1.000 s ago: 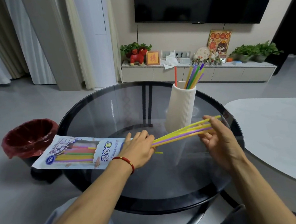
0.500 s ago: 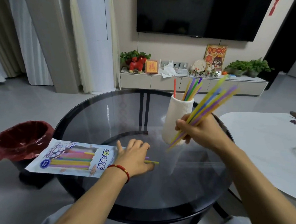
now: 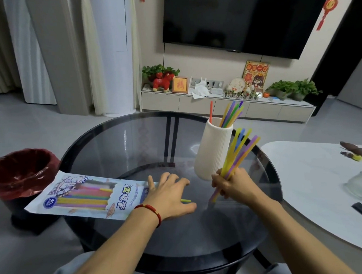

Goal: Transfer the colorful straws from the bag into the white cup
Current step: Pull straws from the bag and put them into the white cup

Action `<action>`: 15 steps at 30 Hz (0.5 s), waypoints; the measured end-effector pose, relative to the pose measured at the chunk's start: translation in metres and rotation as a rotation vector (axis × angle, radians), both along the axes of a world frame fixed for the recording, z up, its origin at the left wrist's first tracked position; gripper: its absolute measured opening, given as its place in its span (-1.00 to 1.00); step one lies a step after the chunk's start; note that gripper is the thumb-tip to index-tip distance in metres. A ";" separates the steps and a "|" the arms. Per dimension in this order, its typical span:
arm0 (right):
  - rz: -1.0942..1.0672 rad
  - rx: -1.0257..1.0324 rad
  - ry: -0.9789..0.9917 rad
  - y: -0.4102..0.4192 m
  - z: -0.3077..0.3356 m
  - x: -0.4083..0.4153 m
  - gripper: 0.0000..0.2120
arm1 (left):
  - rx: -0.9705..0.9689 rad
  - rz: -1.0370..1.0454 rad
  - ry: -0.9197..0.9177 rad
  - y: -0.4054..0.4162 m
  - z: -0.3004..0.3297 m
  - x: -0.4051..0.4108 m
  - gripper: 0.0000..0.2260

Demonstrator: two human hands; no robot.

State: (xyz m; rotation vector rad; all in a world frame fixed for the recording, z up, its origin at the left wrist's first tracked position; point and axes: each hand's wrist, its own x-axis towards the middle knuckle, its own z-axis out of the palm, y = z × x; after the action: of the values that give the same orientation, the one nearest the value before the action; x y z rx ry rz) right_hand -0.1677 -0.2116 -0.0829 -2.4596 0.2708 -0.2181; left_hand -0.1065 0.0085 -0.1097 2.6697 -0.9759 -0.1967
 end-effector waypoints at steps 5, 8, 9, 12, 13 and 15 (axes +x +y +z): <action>-0.162 0.117 -0.263 -0.010 0.020 0.000 -0.70 | -0.265 0.007 -0.068 -0.005 0.003 0.000 -0.47; -0.202 0.339 -0.490 -0.015 0.053 0.006 -0.73 | -0.530 0.028 -0.089 -0.008 0.006 0.000 -0.54; -0.200 0.442 -0.557 -0.017 0.065 0.007 -0.74 | -0.577 0.043 -0.098 -0.008 0.008 0.000 -0.56; -0.212 0.634 -0.688 -0.022 0.097 0.011 -0.77 | -0.635 0.069 -0.121 -0.009 0.011 -0.002 -0.58; -0.229 0.659 -0.712 -0.024 0.103 0.013 -0.78 | -0.641 0.073 -0.122 -0.009 0.011 -0.003 -0.58; -0.286 0.671 -0.748 -0.025 0.111 0.020 -0.77 | -0.651 0.071 -0.131 -0.010 0.011 -0.004 -0.59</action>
State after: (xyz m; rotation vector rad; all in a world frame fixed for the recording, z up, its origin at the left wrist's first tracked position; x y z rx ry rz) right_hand -0.1475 -0.2362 0.0285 -1.5381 0.2981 -0.9666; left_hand -0.1108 -0.0018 -0.0991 2.1246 -0.8015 0.2723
